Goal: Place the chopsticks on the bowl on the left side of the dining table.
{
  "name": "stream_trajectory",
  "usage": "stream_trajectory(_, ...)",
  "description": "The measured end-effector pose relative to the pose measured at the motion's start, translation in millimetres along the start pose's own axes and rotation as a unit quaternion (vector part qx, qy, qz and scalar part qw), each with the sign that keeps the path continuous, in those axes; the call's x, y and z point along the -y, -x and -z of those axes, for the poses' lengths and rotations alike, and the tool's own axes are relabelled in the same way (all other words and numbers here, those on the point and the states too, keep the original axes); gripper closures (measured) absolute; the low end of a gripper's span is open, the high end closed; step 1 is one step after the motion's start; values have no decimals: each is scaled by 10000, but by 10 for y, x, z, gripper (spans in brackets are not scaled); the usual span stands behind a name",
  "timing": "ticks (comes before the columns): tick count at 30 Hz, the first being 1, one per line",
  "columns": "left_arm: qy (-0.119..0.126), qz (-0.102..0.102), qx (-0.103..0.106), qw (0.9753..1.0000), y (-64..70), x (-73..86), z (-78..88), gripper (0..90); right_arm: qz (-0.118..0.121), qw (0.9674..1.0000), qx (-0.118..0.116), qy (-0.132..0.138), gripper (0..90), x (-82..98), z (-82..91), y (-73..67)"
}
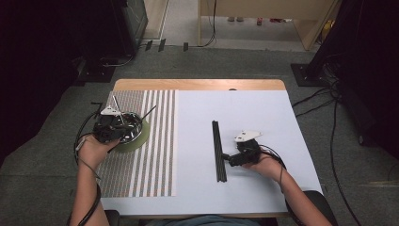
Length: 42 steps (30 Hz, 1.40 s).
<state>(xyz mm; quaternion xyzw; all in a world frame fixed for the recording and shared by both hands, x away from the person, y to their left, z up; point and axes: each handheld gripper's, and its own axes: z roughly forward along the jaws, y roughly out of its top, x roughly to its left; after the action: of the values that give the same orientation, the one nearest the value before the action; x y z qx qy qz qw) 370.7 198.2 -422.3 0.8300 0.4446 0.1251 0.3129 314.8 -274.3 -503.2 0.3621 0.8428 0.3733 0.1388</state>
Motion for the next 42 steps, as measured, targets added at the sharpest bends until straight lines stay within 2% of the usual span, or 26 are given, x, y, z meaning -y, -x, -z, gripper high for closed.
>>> stream_trajectory(14,71,65,-19,10000,-70,31,-31,873,0,10000,1,-1,114,0,0,0)
stream_trajectory(18,74,-6,-146,9999,-77,26,-34,872,4,10000,1,0,114,0,0,0)
stream_trajectory(27,121,22,-251,9996,-116,20,-43,871,2,10000,2,-1,114,0,0,0)
stream_trajectory(32,159,64,-243,9996,-135,26,-45,870,2,10000,1,-1,114,0,0,0)
stream_trajectory(42,219,101,-437,9988,-198,46,-35,866,9,10000,2,2,114,1,0,1)
